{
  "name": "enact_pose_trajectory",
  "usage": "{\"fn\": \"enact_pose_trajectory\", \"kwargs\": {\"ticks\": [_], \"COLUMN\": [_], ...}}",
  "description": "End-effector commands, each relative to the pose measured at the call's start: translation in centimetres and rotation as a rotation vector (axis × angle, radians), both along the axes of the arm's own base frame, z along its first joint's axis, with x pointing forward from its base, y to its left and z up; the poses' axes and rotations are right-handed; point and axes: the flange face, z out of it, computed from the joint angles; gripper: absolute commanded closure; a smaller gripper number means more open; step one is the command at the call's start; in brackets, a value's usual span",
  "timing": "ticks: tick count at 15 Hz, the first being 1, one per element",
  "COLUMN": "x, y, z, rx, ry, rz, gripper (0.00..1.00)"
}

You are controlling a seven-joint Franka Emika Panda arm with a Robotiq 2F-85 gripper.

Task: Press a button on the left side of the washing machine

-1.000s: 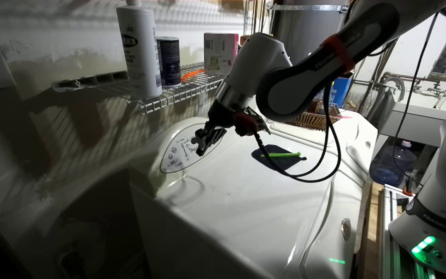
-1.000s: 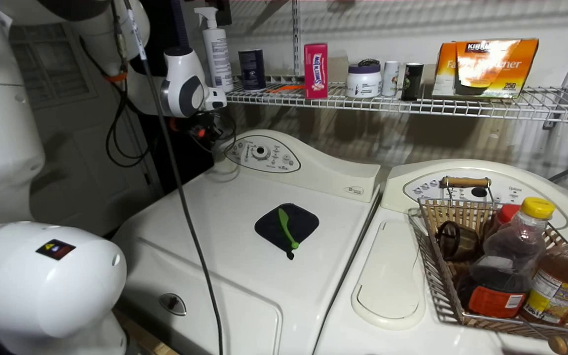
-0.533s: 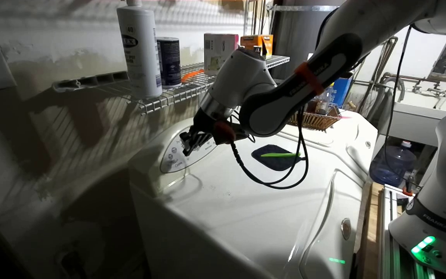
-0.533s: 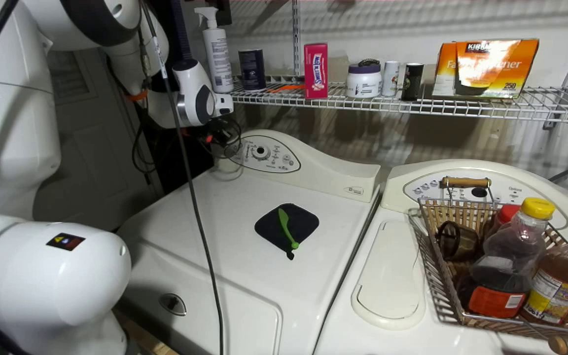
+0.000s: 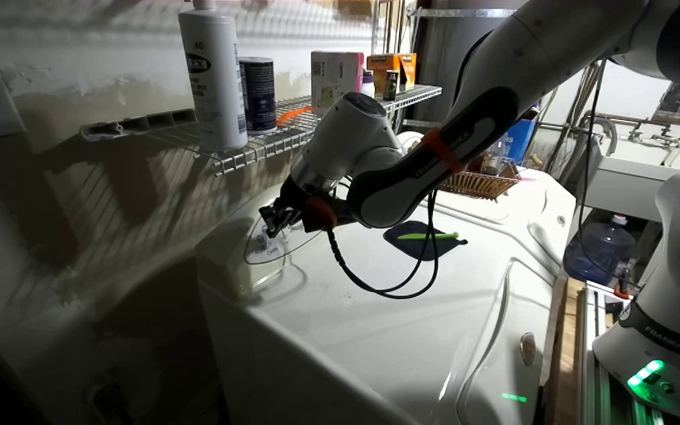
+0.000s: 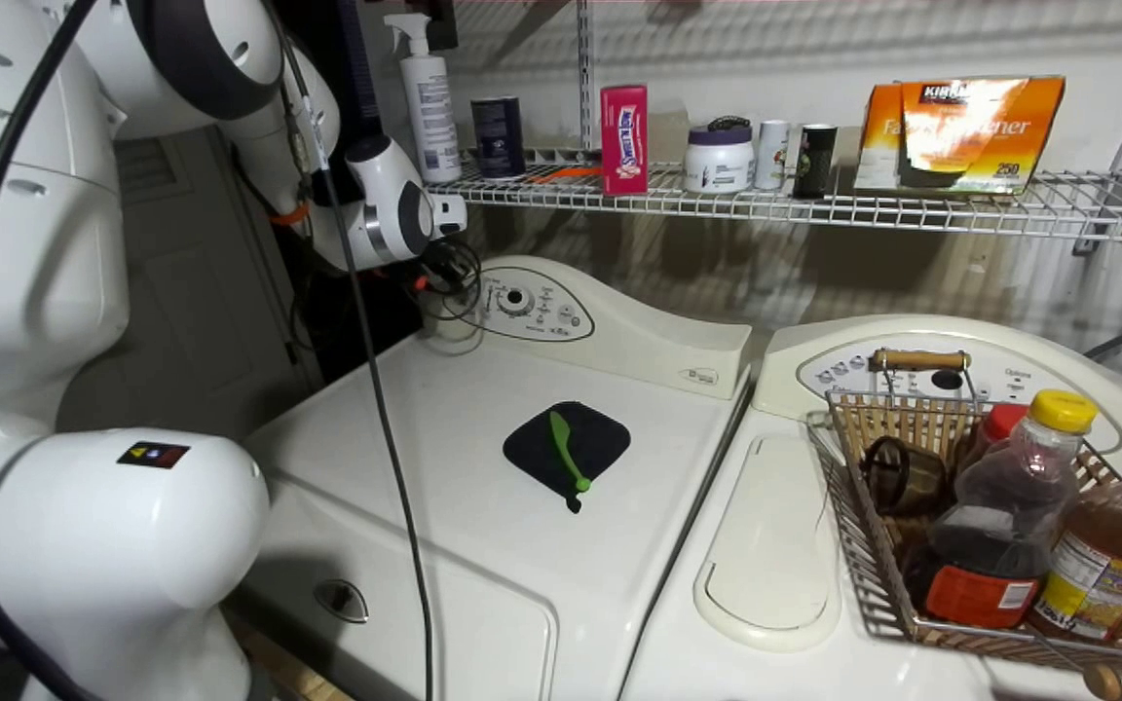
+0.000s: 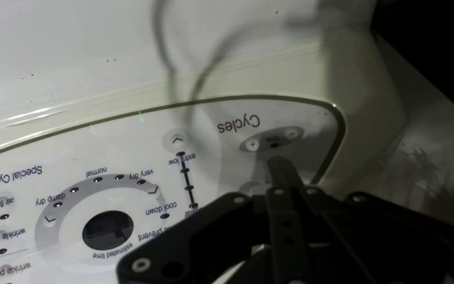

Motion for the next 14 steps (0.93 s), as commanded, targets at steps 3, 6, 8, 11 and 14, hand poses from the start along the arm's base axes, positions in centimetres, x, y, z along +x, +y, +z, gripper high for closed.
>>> {"fn": "enact_pose_trajectory", "kwargs": {"ticks": [3,6,8,11,14], "x": [1.37,1.44,1.45,1.43,1.49], "y": [0.26,0.2,0.17,0.23,0.46], "z": [-0.41,-0.65,-0.75,-0.87,-1.15], "rx": [-0.043,-0.064,-0.072,-0.079,-0.087], "ry": [-0.048,-0.049,-0.05,-0.052,-0.053], "rz": [-0.03,-0.032,-0.032,-0.031,-0.029], "gripper": [1.0,1.0,1.0,1.0,1.0]}}
